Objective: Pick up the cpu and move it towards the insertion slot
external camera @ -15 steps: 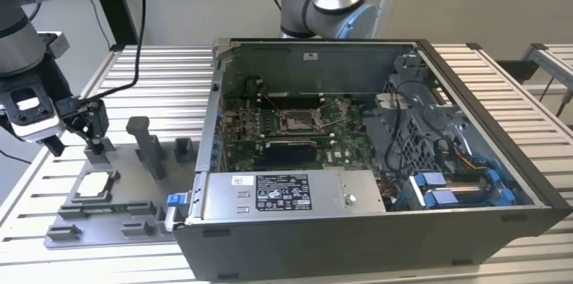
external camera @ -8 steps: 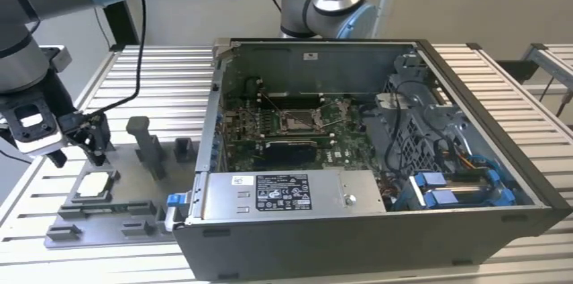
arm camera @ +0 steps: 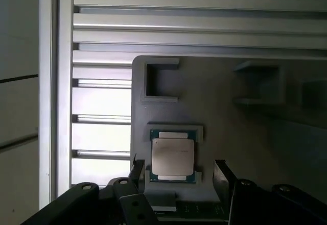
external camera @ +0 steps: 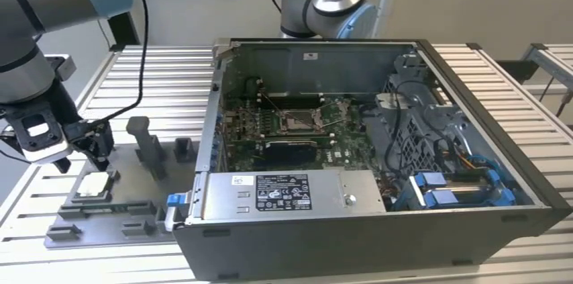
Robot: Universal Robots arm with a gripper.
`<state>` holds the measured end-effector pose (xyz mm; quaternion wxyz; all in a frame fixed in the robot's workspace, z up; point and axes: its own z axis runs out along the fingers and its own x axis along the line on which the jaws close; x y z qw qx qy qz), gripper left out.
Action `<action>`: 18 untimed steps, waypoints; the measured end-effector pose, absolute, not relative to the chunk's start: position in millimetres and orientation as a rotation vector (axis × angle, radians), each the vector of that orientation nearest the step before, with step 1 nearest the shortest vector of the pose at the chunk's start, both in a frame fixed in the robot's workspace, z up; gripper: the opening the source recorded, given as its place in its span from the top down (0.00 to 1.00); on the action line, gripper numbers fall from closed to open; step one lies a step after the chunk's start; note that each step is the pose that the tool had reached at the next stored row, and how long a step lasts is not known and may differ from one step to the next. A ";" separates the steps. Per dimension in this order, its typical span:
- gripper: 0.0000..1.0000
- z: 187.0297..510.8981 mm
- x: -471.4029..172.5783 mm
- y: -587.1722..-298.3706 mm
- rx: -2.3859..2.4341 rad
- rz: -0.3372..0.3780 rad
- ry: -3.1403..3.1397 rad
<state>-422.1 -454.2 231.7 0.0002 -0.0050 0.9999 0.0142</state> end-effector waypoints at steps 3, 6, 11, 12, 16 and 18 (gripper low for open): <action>0.00 226.1 -422.1 -454.2 -0.015 0.045 3.141; 0.00 221.1 -422.2 -454.3 -0.015 0.045 3.141; 0.00 213.7 -424.3 -454.3 -0.014 0.045 3.141; 0.00 212.1 -424.4 -454.3 -0.014 0.045 3.141; 0.00 206.2 -424.8 -454.7 -0.014 0.044 3.141; 0.00 204.4 -425.1 -455.1 -0.013 0.044 3.141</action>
